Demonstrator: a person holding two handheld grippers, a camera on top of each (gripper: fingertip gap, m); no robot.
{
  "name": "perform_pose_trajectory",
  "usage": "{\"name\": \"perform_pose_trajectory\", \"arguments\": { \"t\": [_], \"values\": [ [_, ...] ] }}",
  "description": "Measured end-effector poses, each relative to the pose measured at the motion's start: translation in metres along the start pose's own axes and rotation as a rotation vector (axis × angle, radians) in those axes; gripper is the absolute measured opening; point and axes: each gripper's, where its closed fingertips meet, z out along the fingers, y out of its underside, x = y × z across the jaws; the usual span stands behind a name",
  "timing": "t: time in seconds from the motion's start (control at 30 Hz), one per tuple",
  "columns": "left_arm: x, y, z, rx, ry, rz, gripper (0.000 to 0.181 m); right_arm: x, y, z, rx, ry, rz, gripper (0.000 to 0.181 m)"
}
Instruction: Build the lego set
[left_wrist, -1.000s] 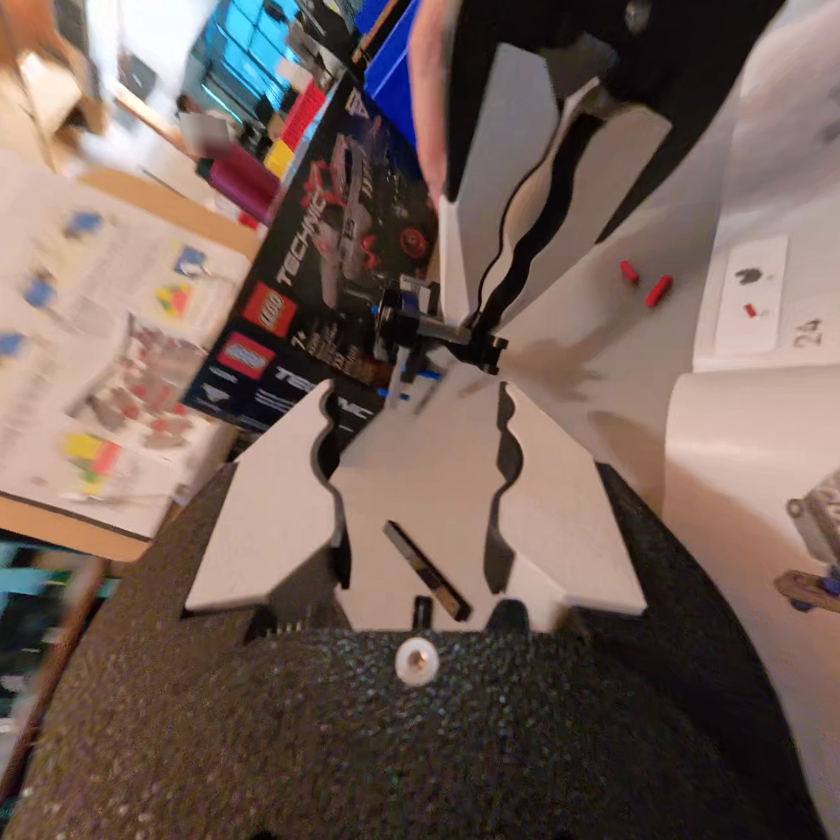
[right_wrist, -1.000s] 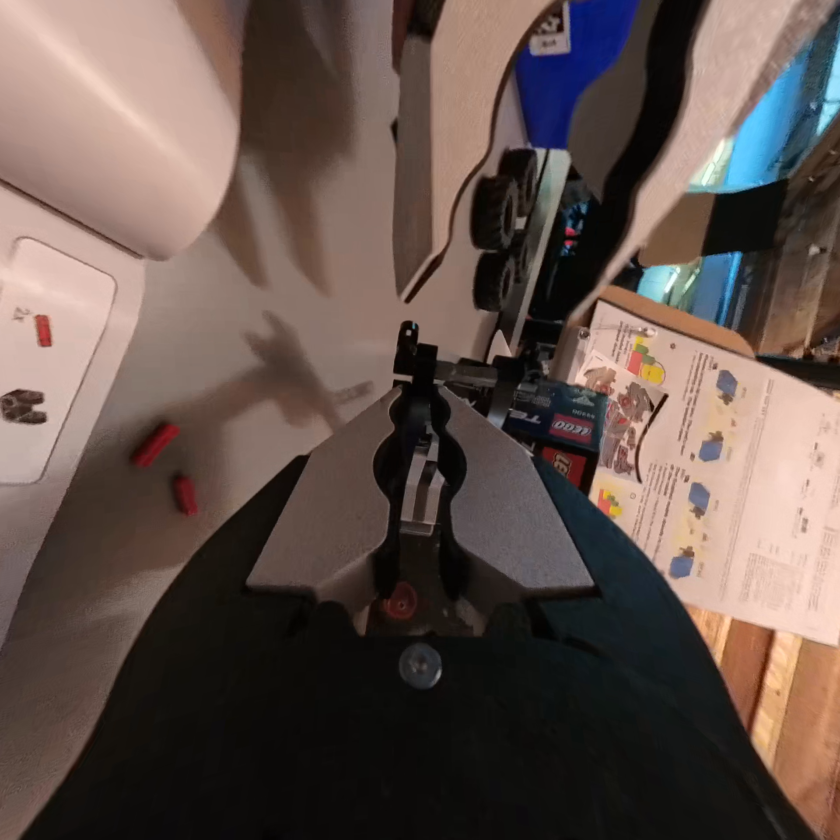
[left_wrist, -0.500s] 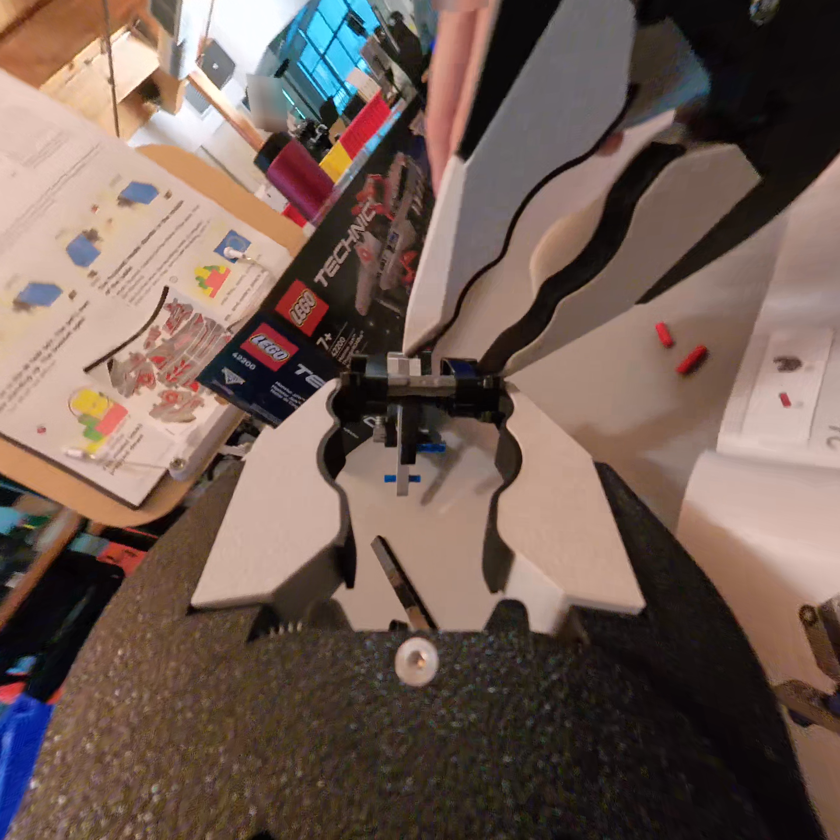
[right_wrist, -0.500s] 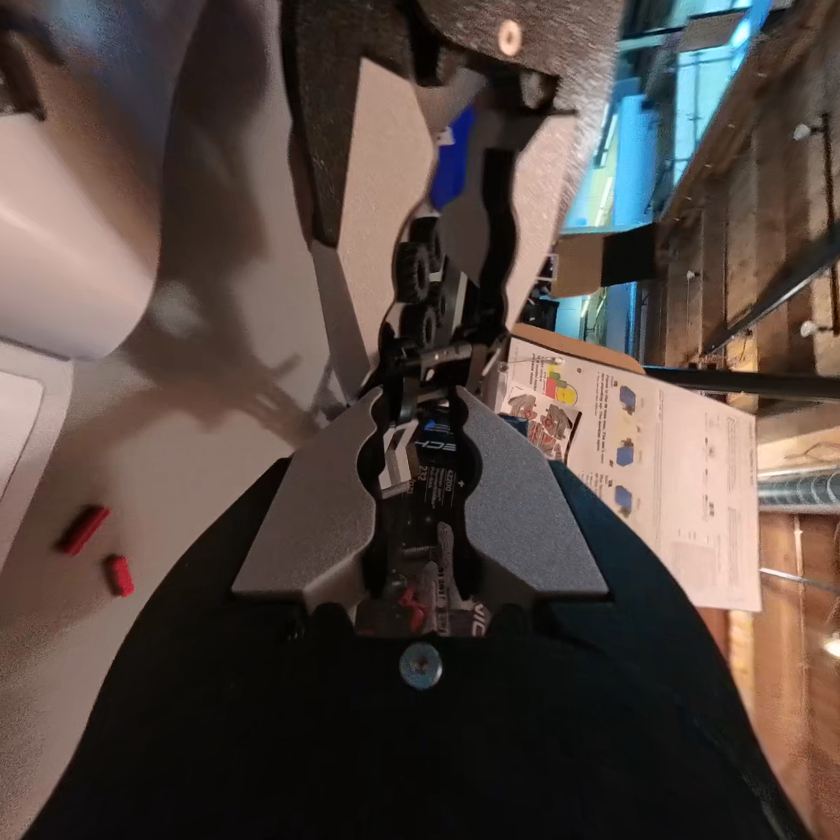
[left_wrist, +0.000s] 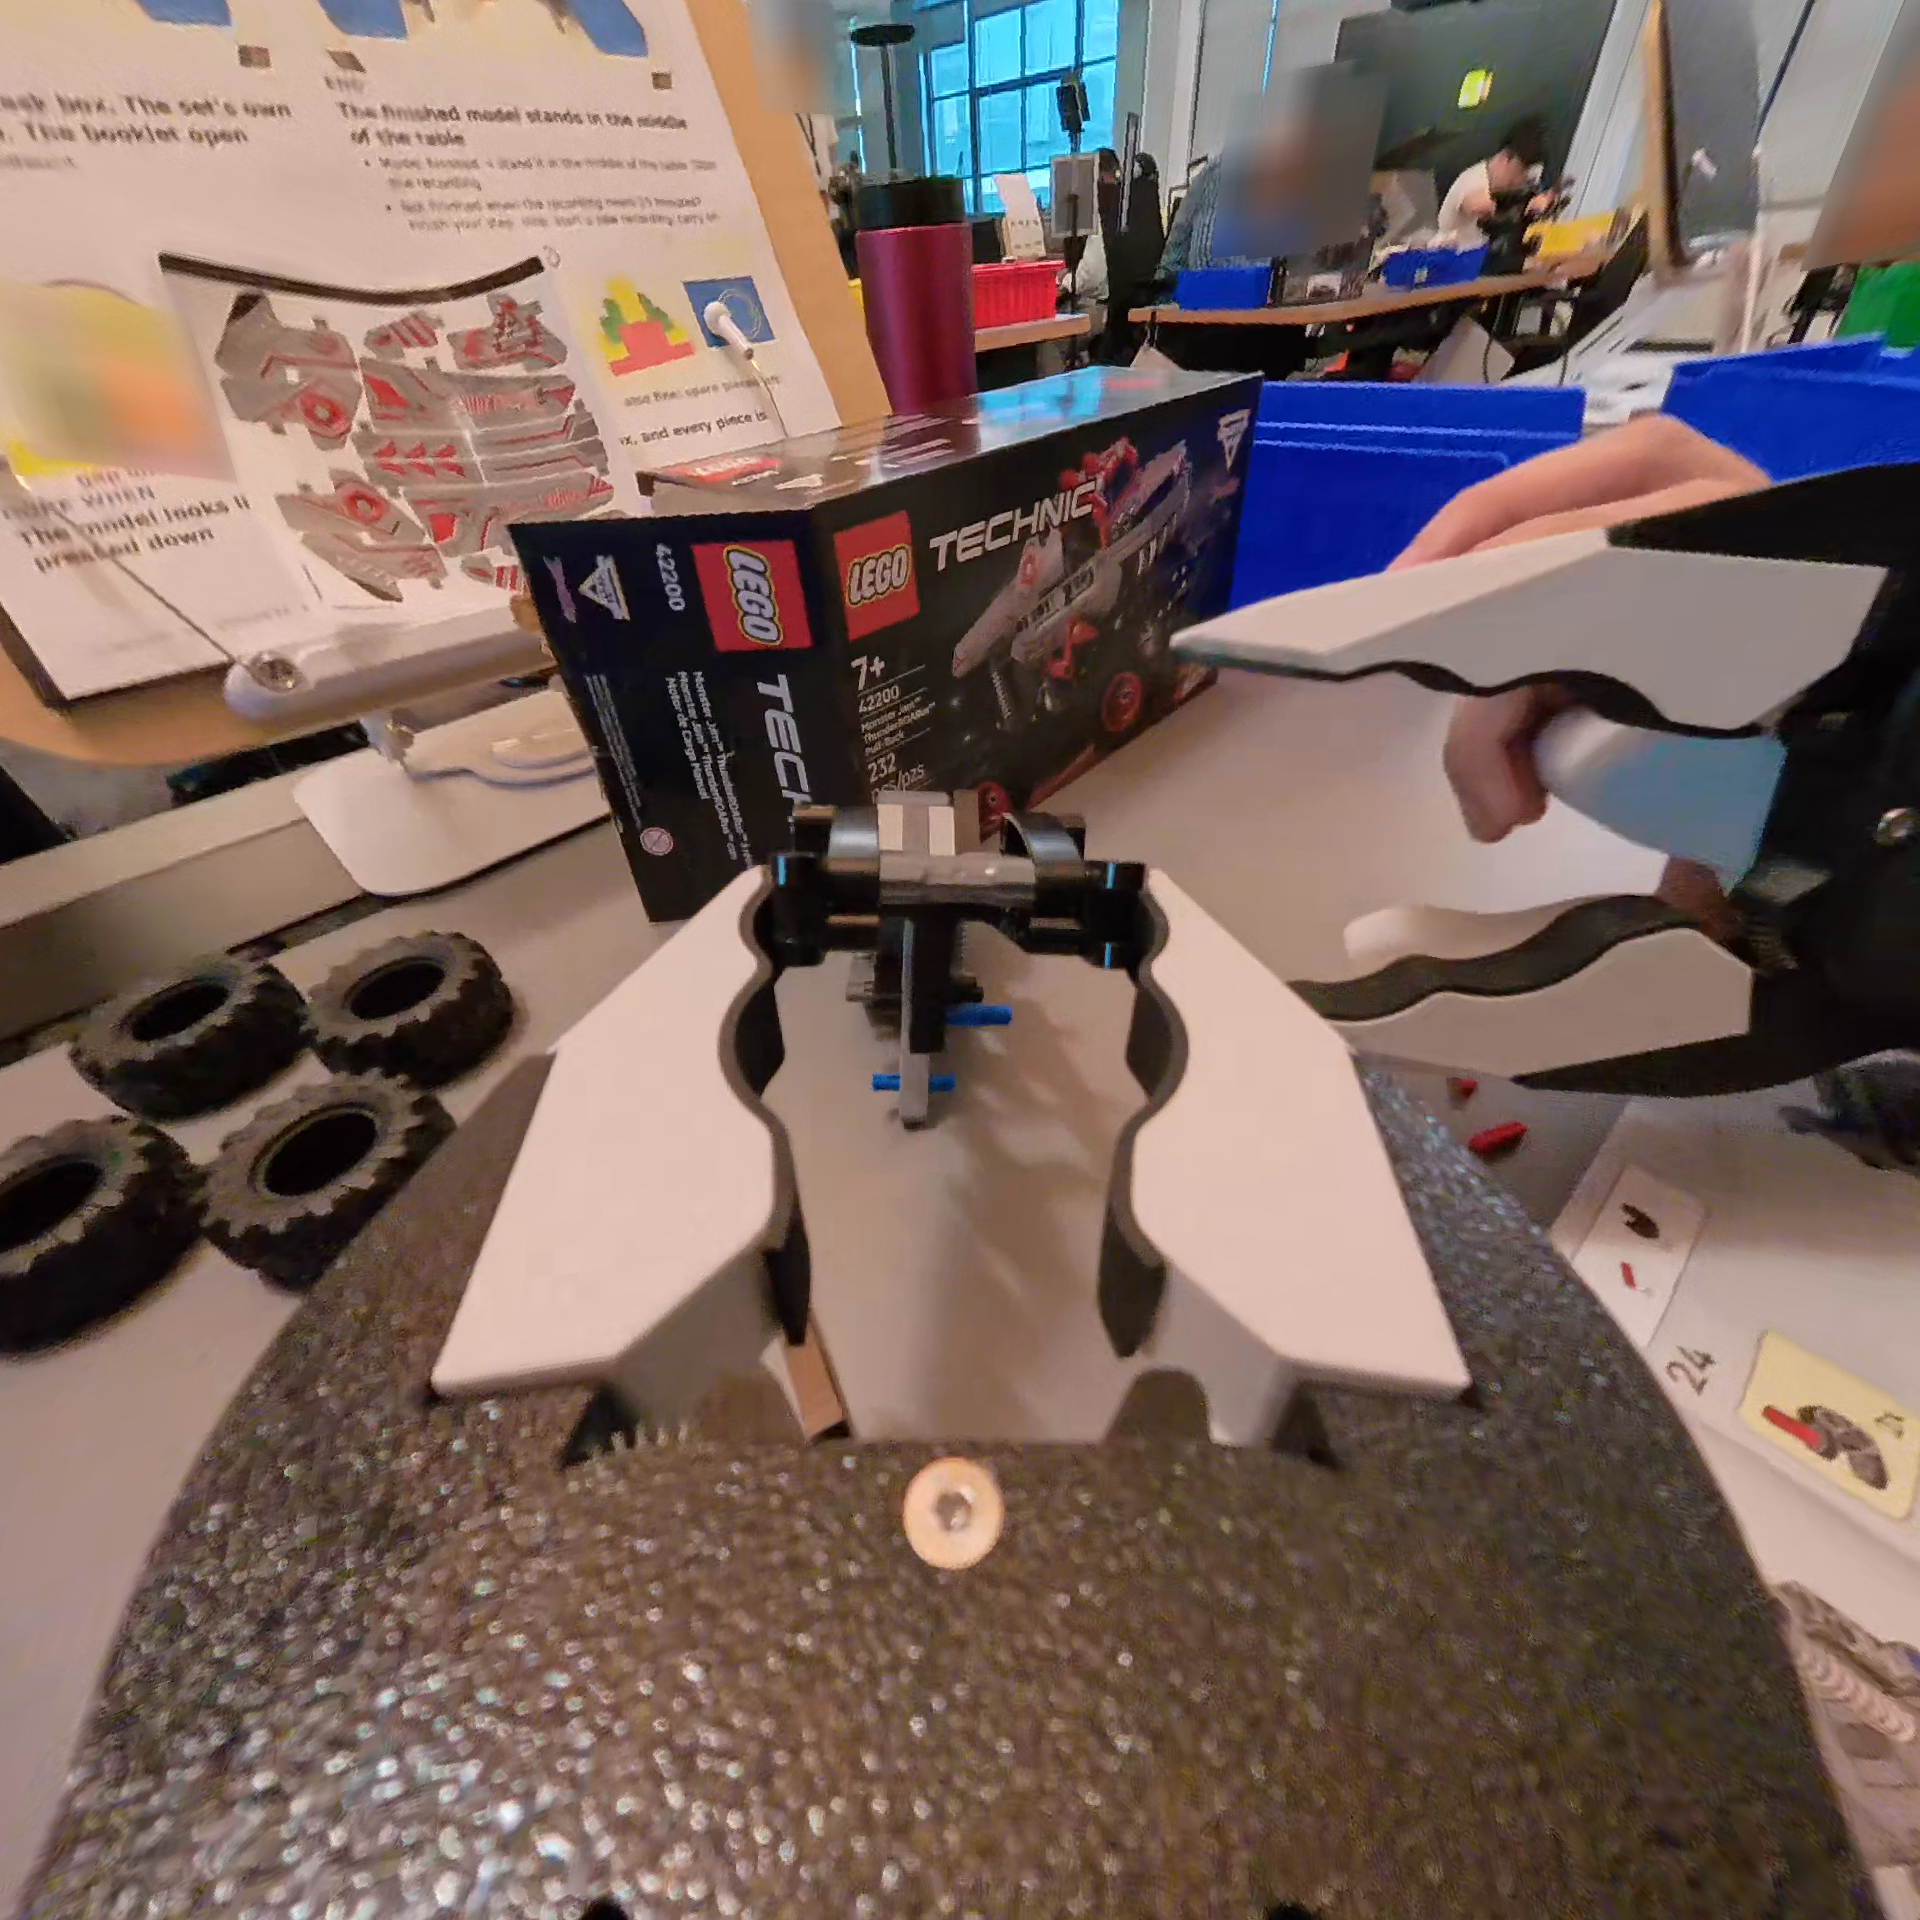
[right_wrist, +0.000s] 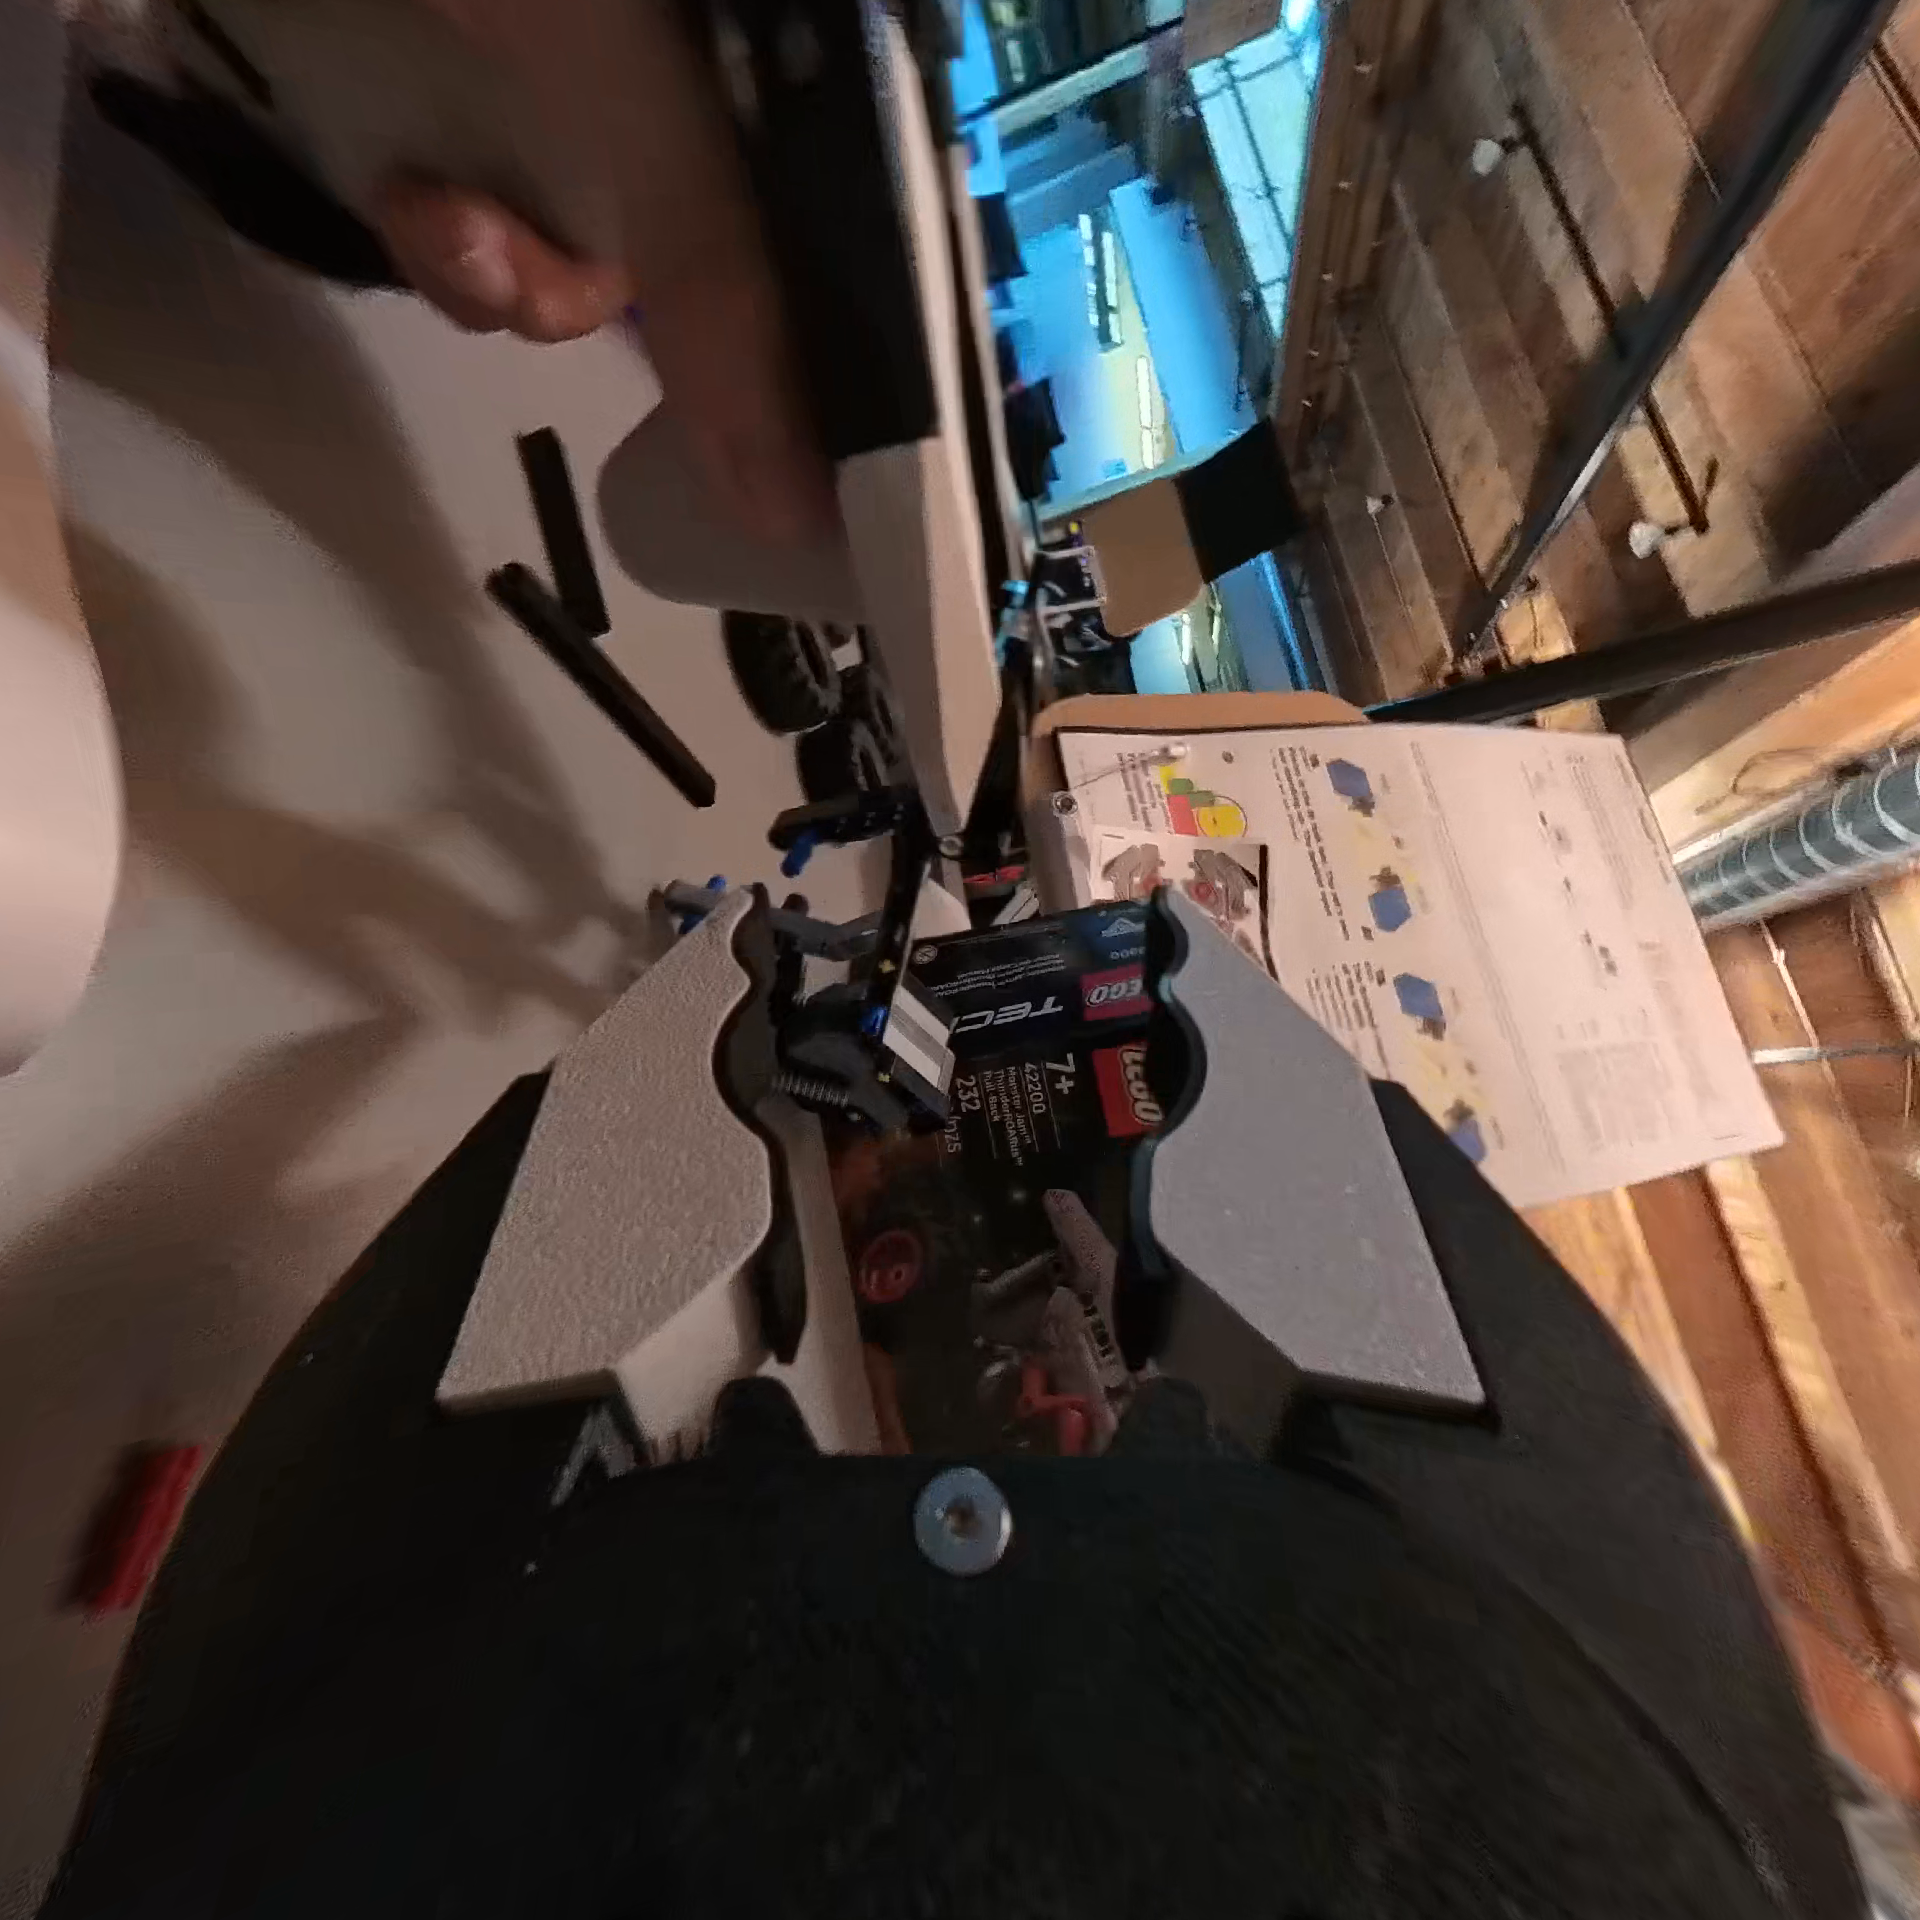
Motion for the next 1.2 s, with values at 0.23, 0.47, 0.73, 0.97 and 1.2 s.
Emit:
{"name": "perform_pose_trajectory", "arguments": {
  "t": [0.23,0.47,0.73,0.97,1.2],
  "values": [
    [0.036,-0.005,0.003,0.028,0.138,-0.124,0.064,-0.002,-0.022,0.016,0.019,0.092,-0.019,0.067],
    [0.056,-0.008,0.0,0.046,0.264,-0.021,0.066,0.009,-0.006,0.005,-0.038,0.154,-0.174,0.02],
    [0.085,0.019,-0.009,-0.171,0.454,0.119,0.047,0.017,0.053,-0.02,-0.131,0.123,-0.368,0.021],
    [0.128,0.052,-0.005,-0.416,0.748,0.313,0.028,0.016,0.069,-0.058,-0.06,0.146,-0.433,0.022],
    [0.136,0.082,0.01,-0.558,0.951,0.471,0.015,-0.002,0.053,-0.057,-0.014,0.118,-0.544,0.023]
  ]
}}
